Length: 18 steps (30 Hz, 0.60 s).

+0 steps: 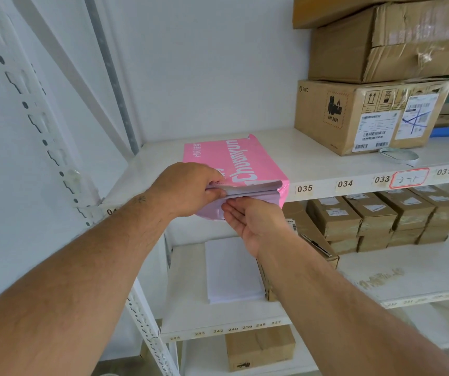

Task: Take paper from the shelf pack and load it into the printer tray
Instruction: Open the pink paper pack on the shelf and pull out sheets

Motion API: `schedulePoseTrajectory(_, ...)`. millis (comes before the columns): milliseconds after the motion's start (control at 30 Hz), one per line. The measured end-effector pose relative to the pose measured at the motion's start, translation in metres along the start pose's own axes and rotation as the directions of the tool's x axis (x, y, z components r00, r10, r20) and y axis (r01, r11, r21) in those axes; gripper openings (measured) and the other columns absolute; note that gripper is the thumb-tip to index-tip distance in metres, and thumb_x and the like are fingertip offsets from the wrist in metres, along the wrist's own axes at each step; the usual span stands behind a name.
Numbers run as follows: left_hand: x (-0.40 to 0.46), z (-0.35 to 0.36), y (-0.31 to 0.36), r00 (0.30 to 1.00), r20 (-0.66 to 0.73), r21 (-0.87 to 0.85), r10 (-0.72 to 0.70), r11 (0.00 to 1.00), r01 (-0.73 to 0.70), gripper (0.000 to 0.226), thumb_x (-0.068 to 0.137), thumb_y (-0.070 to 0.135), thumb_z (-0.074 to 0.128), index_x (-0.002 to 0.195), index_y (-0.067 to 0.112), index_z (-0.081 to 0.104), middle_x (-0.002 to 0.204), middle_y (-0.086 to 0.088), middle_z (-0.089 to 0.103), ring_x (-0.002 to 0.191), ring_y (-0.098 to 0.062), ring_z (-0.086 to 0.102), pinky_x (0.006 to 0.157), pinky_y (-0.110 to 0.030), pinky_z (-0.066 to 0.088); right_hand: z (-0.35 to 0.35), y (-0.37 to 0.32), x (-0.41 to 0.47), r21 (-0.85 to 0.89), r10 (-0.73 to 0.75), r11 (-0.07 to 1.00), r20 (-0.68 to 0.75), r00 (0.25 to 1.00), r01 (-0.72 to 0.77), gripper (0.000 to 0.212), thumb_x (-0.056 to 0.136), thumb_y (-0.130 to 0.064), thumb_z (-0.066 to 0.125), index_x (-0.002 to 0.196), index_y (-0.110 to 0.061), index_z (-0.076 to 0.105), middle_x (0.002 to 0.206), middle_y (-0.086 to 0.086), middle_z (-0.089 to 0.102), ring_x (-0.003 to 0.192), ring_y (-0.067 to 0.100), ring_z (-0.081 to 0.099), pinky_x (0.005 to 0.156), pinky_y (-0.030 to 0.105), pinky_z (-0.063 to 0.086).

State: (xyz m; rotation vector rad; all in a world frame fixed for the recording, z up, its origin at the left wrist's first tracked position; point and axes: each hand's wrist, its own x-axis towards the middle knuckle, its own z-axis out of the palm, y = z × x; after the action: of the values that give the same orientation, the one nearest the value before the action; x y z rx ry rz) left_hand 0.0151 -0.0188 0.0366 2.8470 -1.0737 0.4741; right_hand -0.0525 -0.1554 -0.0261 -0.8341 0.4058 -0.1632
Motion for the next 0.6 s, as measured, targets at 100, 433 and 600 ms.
schedulePoseTrajectory(100,-0.0001,-0.0001,0.0002,1.000,-0.009,-0.002,0.004,1.000,-0.004,0.034,0.096,0.052,0.059,0.109,0.024,0.073,0.097,0.002,0.074,0.086,-0.024,0.067,0.078,-0.042,0.057,0.0013,0.0013,0.0019,0.007,0.000,1.000,0.001,1.000,0.000,0.030,0.098,0.003,0.060,0.127,0.003,0.067,0.096,0.013,0.076,0.081,0.021,0.075,0.068,0.025,0.065)
schedulePoseTrajectory(433,0.0016,0.0013,-0.0021,1.000,-0.011,0.009,0.006,1.000,-0.006,0.035,0.096,0.052,0.058,0.111,0.024,0.073,0.100,0.001,0.076,0.088,-0.025,0.069,0.079,-0.043,0.058,0.0013,0.0024,0.0058,0.008,-0.009,1.000,-0.018,1.000,0.009,0.030,0.097,0.002,0.065,0.126,-0.002,0.069,0.107,0.017,0.079,0.083,0.021,0.078,0.067,0.027,0.066)
schedulePoseTrajectory(600,0.0012,0.0007,-0.0027,1.000,-0.019,0.013,0.013,1.000,-0.013,0.032,0.097,0.048,0.058,0.112,0.024,0.073,0.099,0.002,0.075,0.088,-0.025,0.068,0.080,-0.042,0.057,0.0025,0.0058,0.0095,0.001,-0.005,1.000,-0.080,0.997,0.005,0.027,0.097,0.004,0.058,0.123,0.002,0.067,0.093,0.015,0.077,0.077,0.022,0.077,0.063,0.028,0.066)
